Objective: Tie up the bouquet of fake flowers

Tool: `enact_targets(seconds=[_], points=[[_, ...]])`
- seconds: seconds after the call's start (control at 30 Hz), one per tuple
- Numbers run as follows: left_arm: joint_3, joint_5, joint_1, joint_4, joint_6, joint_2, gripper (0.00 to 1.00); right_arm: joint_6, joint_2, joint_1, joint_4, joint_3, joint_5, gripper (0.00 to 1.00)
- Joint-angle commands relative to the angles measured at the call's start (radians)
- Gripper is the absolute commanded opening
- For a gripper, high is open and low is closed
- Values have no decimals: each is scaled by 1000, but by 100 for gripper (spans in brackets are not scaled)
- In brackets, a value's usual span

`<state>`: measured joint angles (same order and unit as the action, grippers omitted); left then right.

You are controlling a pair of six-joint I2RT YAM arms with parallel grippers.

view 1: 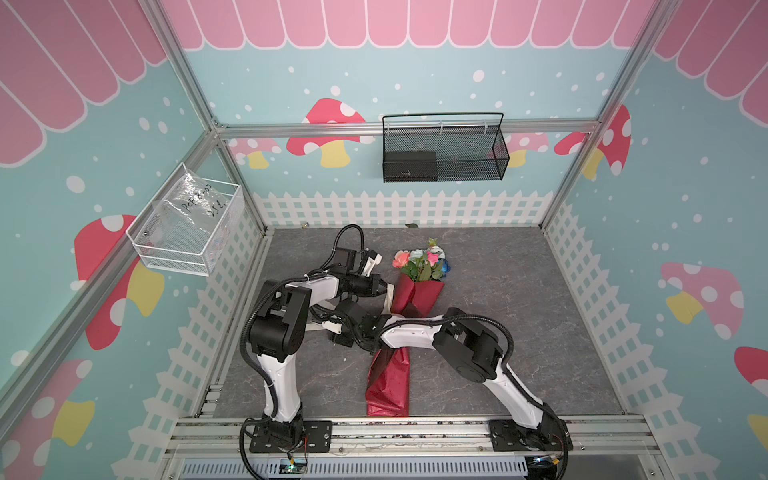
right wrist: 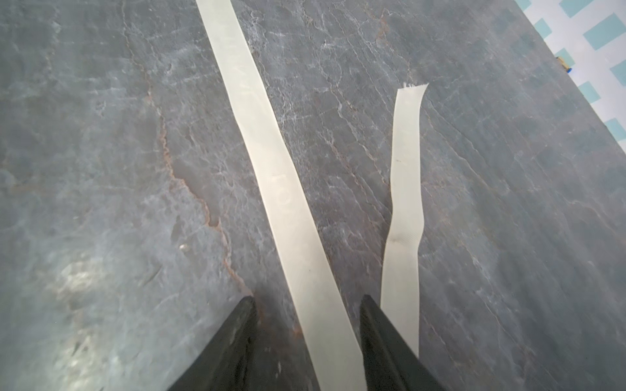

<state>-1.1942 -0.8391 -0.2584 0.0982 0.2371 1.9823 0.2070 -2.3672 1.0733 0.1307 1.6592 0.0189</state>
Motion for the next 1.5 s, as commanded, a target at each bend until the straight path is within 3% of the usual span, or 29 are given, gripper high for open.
enact_targets(seconds=[0.0, 0.23, 0.43, 0.63, 0.8, 0.87, 1.13, 1.3, 1.47], points=[[-9, -21, -4, 6, 8, 21, 0, -5, -47, -11, -60, 53, -8, 51], [-13, -21, -14, 3, 7, 23, 0, -20, -109, -23, -144, 163, -24, 55], [-7, -16, -18, -1, 8, 25, 0, -74, -166, -41, -314, 255, -121, 52], [0, -13, -21, -10, 7, 18, 0, -119, -188, -49, -469, 262, -163, 46], [1, -12, -22, -13, 8, 19, 0, -189, -189, -65, -549, 256, -159, 27], [6, -8, -24, -13, 8, 17, 0, -218, -167, -70, -554, 232, -139, 17], [91, 55, -28, -62, -1, -65, 0, -310, -26, -71, -525, 84, -56, 4], [203, 117, -38, -177, 25, -163, 0, -359, 153, -70, -405, -106, -100, 4], [319, 194, -54, -275, 58, -253, 0, -404, 331, -70, -304, -278, -150, 14]])
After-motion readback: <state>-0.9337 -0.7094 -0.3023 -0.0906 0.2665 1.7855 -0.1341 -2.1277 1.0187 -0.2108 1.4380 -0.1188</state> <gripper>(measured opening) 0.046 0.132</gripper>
